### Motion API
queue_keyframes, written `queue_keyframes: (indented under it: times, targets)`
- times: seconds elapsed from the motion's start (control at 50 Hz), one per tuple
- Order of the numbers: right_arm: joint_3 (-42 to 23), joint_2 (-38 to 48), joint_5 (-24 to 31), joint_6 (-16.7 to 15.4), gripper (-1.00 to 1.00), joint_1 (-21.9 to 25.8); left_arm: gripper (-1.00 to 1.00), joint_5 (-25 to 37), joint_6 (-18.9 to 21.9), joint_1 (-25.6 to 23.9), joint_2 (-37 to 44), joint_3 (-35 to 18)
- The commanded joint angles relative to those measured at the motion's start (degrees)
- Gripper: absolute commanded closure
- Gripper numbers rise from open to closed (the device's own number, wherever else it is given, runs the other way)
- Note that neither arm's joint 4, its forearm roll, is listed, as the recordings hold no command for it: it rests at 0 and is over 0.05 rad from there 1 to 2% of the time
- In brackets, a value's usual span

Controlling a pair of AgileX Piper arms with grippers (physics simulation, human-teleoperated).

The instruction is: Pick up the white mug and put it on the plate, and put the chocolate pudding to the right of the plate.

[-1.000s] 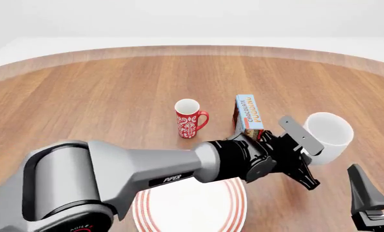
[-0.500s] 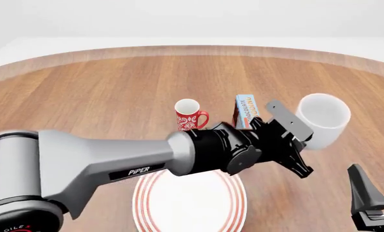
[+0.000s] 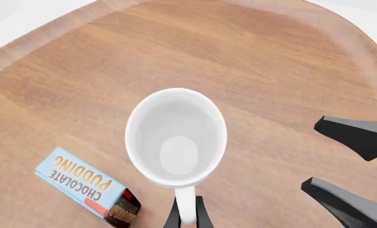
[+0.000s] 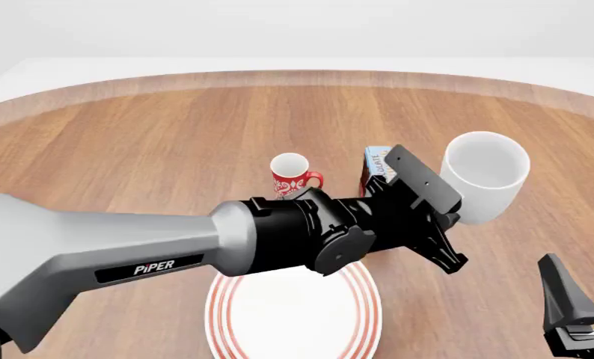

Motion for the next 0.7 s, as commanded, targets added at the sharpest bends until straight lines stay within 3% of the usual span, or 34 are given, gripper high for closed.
queue_keyframes:
  times: [0.02,0.3,0.34,0.7]
  targets:
    - [0.0,0.0,0.0,0.0,-1.00,0.0,1.00,-2.5,-0.2,-0.2,-4.0,5.3]
    - [0.0,0.0,0.0,0.0,-1.00,0.0,1.00,-4.2,-0.6,-0.8,-7.6,9.2]
    - [0.0,0.0,0.0,0.0,-1.00,0.0,1.00,-5.6,-1.1,-0.8,-9.2,12.1]
    - [0.0,0.0,0.0,0.0,-1.00,0.0,1.00,-9.2,-1.5,0.7,-15.5,19.5]
